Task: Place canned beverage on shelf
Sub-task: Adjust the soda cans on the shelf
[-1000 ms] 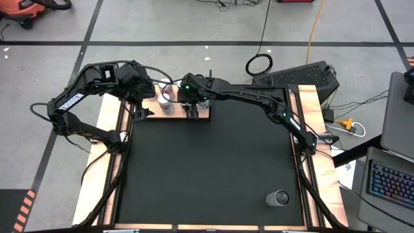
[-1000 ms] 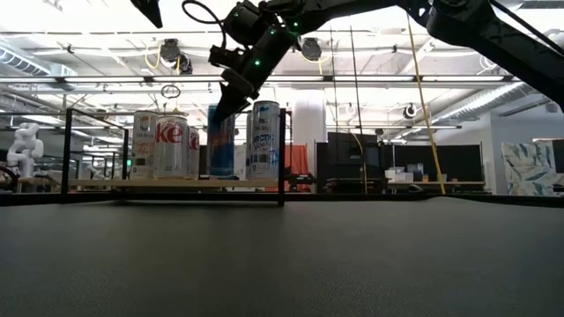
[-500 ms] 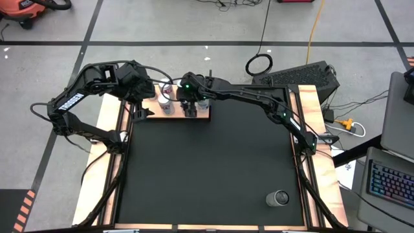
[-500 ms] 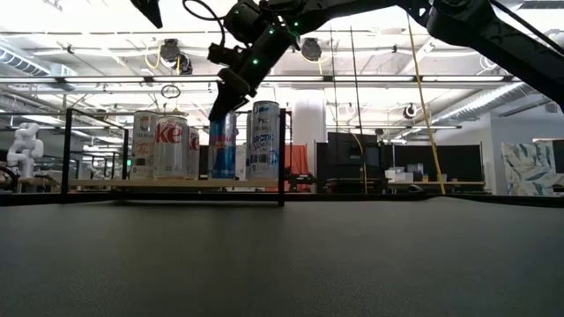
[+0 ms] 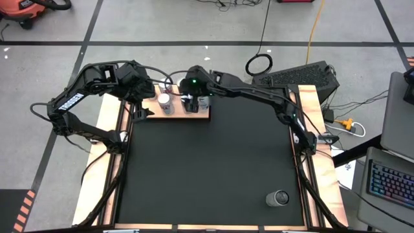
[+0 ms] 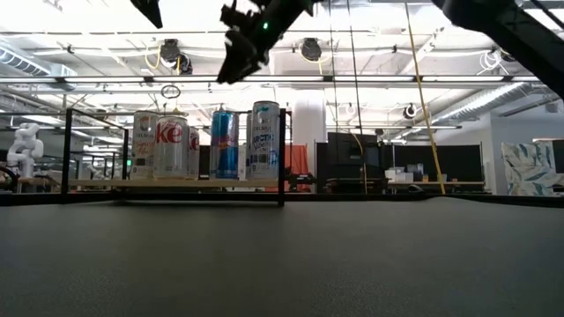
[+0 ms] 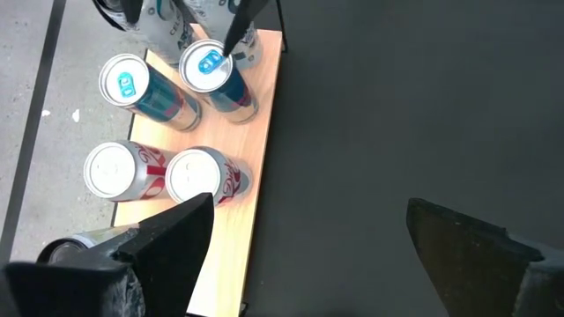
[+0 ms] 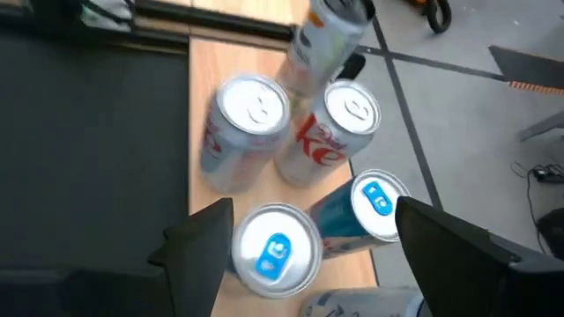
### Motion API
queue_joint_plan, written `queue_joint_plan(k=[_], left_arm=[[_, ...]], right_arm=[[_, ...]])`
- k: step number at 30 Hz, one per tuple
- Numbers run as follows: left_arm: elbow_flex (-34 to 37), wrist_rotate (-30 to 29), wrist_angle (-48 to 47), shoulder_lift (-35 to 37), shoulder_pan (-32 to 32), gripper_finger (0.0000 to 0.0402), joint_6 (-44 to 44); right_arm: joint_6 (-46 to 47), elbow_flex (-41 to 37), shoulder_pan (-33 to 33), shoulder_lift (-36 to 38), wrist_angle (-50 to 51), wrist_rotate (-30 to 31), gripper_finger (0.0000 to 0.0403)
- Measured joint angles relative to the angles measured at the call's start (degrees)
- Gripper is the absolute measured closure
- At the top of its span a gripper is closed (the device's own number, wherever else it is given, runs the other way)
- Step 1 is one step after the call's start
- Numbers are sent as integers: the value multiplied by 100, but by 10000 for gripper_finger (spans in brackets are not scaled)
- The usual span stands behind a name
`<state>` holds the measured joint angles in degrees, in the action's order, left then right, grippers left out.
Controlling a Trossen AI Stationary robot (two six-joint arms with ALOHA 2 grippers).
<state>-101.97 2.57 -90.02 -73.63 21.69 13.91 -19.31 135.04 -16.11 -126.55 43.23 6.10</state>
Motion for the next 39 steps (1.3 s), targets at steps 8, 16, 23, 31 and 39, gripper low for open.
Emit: queue_joint_plan(k=[8, 16, 23, 31, 39], left_arm=[[0, 0, 0, 0, -1, 29, -9], [0, -2, 0, 0, -2, 29, -6], [0, -2, 0, 0, -2, 29, -6], [0, 0, 0, 0, -2, 29, -7], [0, 0, 0, 0, -2, 29, -4]], right_arm=[[-17, 0, 152, 169, 130, 24, 105], [71, -7, 156, 71, 434, 294, 141], [419, -4, 145, -2, 557, 285, 247], [1029, -4, 145, -59, 669, 282, 380], [1684, -7, 97, -207, 793, 289, 395]])
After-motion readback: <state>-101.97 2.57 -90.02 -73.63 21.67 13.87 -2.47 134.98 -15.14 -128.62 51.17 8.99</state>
